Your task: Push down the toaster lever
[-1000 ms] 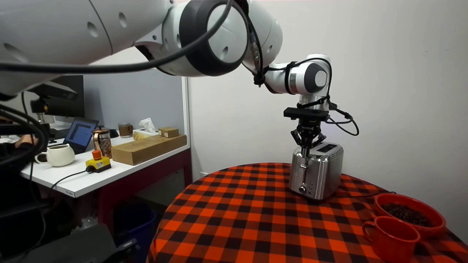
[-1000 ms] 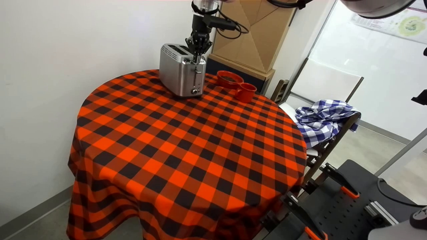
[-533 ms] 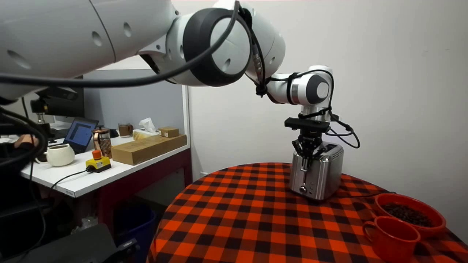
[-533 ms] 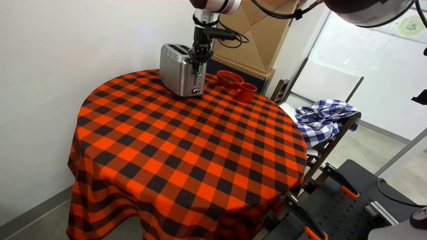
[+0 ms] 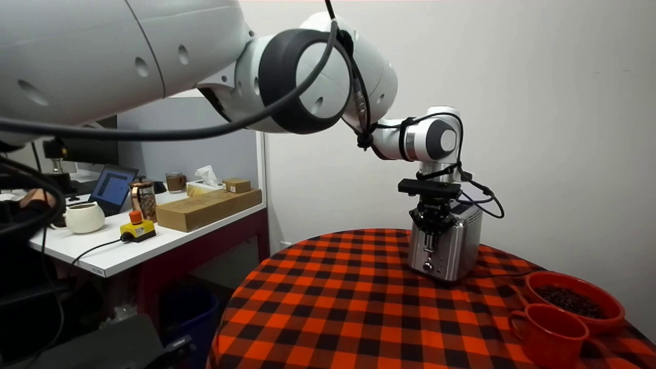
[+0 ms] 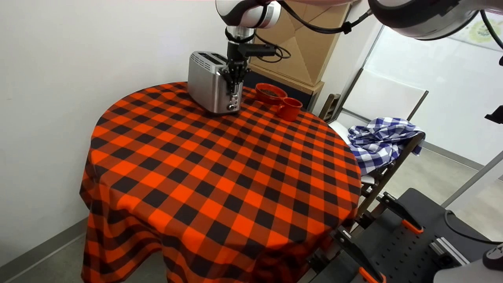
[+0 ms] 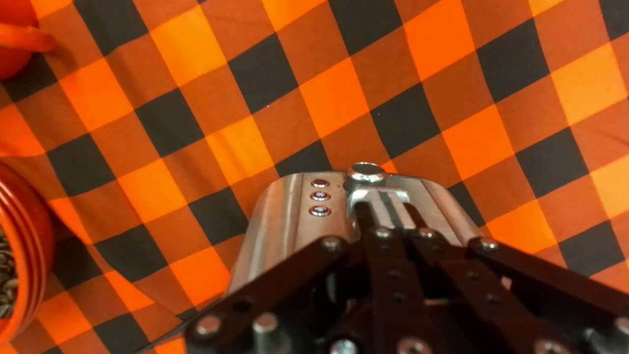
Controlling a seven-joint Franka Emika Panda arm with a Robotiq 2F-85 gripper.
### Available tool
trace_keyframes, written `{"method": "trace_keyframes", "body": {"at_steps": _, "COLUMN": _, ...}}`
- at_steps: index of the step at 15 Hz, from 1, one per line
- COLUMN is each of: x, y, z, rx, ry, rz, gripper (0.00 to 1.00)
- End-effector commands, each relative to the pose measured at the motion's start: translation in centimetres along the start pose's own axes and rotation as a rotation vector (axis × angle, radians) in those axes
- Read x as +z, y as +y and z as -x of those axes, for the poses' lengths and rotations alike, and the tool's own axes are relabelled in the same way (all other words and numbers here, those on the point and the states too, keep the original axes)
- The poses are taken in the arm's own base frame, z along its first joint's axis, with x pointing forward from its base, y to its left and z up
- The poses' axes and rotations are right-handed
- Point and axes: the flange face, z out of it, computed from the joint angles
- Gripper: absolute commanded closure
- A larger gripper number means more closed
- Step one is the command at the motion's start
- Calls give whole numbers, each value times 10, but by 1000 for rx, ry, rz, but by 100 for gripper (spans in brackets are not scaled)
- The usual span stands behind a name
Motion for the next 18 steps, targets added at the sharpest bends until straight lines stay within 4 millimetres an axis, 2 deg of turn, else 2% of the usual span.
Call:
{"method": "trace_keyframes", "body": {"at_steps": 1, "x": 35, "y": -8, "z": -6, "rx": -65, "ry": 46, "rz": 71, "gripper": 100}}
{"method": "trace_keyframes", "body": {"at_steps": 5, "x": 59, "y": -14, "z": -5, "rx": -119, "ry": 65, "rz": 93, "gripper": 100}}
{"method": "trace_keyframes", "body": {"at_steps": 8, "x": 60, "y": -17, "z": -5, "rx": -155, "ry": 69, "rz": 109, "gripper": 100}}
{"method": "trace_keyframes", "body": {"at_steps": 10, "x": 52, "y": -17, "z": -7, "rx": -157, "ry": 83, "rz": 103, "gripper": 100}}
{"method": "trace_keyframes", "body": {"at_steps": 11, "x": 43, "y": -16, "z": -7, "rx": -150, "ry": 84, "rz": 84, "gripper": 74}}
{"method": "trace_keyframes", "body": {"at_steps": 12, "x": 36, "y": -15, "z": -7, "rx": -141, "ry": 92, "rz": 71, "gripper": 73}}
{"method": "trace_keyframes", "body": {"at_steps": 13, "x": 29, "y": -14, "z": -8, "rx": -131, "ry": 102, "rz": 56, "gripper": 68}}
{"method": "trace_keyframes", "body": {"at_steps": 18, "x": -18, "y": -9, "z": -2, "rx": -99, "ry": 140, "rz": -20, "gripper": 31}}
